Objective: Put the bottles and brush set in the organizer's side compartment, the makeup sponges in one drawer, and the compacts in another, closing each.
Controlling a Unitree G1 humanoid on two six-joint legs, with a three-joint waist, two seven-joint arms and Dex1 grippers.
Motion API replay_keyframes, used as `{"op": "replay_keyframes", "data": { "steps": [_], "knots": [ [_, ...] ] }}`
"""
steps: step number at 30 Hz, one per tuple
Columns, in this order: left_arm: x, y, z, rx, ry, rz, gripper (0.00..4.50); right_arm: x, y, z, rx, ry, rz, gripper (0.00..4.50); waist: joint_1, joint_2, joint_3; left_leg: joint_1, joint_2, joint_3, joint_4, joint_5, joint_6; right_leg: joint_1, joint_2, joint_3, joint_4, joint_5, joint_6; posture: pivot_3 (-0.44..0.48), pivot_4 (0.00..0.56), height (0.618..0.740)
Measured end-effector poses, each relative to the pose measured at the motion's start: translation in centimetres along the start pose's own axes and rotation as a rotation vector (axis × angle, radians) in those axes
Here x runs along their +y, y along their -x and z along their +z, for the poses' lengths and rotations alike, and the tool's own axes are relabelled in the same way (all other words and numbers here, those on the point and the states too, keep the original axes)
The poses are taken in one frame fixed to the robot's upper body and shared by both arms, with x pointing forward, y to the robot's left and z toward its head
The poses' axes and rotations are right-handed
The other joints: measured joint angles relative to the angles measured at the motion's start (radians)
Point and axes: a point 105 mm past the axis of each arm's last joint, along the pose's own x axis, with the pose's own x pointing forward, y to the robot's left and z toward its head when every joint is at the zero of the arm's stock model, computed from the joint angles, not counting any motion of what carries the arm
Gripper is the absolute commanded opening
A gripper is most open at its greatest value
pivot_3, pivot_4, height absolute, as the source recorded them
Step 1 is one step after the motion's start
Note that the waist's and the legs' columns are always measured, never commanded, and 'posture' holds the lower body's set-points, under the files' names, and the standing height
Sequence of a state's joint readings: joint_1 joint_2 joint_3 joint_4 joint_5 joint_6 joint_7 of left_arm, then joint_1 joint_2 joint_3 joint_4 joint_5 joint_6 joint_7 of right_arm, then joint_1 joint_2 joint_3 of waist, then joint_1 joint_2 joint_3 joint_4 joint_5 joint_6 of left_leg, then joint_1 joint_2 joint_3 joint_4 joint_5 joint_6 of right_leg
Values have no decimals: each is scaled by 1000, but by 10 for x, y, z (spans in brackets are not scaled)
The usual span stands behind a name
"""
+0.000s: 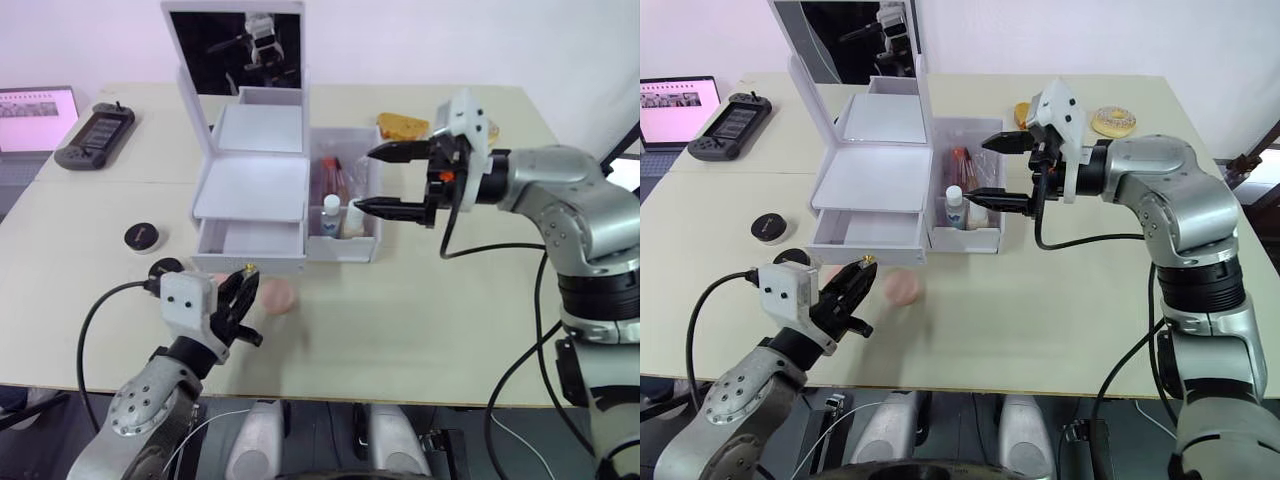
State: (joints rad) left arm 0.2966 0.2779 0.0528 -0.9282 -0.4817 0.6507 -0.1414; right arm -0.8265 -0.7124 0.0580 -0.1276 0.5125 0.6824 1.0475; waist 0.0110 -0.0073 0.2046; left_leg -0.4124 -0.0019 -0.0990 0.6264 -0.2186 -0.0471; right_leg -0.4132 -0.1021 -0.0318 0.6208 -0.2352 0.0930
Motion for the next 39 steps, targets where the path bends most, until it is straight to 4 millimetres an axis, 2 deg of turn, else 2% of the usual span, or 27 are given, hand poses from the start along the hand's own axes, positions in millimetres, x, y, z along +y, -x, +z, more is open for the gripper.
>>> {"op": "replay_keyframes", "data": {
  "steps": [3,4,5,12,17,26,31,36,39],
  "knots": [
    [-5,2,3,-12,36,-43,3800,0,-2,0,-4,-7,3,4500,0,0,0,0,0,0,0,0,0,0,0,0,0,0,0,0,150,740],
    [-7,4,6,-24,49,-57,4216,-1,-2,0,-6,-8,4,4500,0,0,0,0,0,0,0,0,0,0,0,0,0,0,0,0,150,740],
    [-7,6,7,-30,63,-65,4378,-1,-2,0,-7,-9,4,4500,0,0,0,0,0,0,0,0,0,0,0,0,0,0,0,0,150,740],
    [7,31,10,-16,84,-78,4378,-1,-3,-2,-19,-36,27,4500,-5,0,0,0,0,0,-1,0,0,-1,0,0,0,0,0,0,150,740],
    [25,56,15,-10,34,-65,4378,-7,-2,2,-38,-37,37,4500,-9,0,0,0,1,4,-2,0,0,-2,-1,1,-3,0,0,0,150,740],
    [85,98,15,64,-88,31,4378,-12,4,-2,-47,-48,57,4500,-23,0,0,-11,1,8,-4,0,0,-14,-1,3,-3,2,-2,0,150,740],
    [133,112,18,126,-159,72,4378,-20,33,-19,49,-65,-7,4500,-21,0,0,-12,2,9,-3,0,0,-15,-1,3,-4,2,-1,0,150,740],
    [152,116,15,189,-179,38,4378,-13,55,-47,130,-124,-31,4500,-27,0,0,-12,2,11,-3,0,0,-15,-1,5,-4,2,-1,0,150,740],
    [176,128,7,233,-168,86,4378,-11,73,-50,145,-118,-60,4500,-28,0,0,-11,3,11,-4,0,0,-16,-1,4,-2,2,-1,0,150,740]
  ]
}}
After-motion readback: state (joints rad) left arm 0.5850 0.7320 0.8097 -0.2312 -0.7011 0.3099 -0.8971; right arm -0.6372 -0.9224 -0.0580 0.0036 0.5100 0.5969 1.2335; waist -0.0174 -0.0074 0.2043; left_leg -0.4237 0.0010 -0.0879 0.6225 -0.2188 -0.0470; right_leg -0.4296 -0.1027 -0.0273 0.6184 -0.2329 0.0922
